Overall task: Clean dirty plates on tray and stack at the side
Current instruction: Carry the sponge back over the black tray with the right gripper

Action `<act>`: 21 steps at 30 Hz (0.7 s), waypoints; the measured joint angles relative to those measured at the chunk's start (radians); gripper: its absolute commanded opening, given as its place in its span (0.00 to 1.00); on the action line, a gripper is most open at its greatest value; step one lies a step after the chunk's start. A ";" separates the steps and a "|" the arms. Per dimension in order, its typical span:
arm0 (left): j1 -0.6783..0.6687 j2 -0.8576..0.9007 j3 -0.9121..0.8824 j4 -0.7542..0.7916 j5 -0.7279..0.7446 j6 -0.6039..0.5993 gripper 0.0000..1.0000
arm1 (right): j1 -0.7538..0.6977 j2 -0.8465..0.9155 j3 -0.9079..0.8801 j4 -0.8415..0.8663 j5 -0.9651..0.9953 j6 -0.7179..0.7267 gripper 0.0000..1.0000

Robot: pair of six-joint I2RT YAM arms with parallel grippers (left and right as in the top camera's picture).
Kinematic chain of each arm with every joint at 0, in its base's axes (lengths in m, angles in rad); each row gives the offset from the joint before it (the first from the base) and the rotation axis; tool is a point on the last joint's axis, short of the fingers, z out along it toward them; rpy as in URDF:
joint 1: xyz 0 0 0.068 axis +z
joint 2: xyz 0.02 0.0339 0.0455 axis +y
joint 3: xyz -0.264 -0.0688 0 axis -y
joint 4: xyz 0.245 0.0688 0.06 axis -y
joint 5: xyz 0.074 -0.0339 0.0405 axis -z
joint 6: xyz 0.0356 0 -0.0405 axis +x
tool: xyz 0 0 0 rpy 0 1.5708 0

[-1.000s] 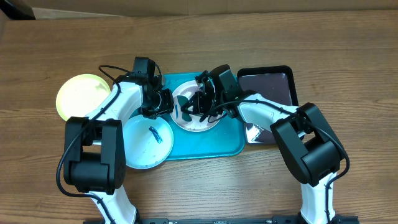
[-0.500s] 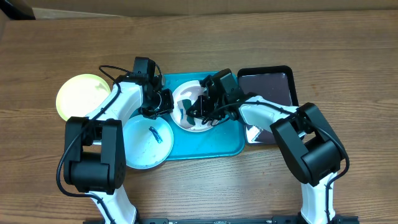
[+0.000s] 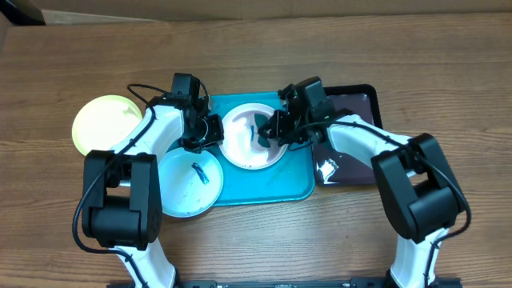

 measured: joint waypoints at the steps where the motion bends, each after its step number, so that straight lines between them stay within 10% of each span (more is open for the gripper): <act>1: 0.000 0.000 0.000 0.000 0.000 0.000 0.04 | -0.002 -0.018 0.000 -0.006 -0.004 -0.004 0.04; 21: 0.000 0.000 0.000 0.000 0.000 0.000 0.04 | -0.288 -0.189 0.008 -0.512 0.216 -0.286 0.04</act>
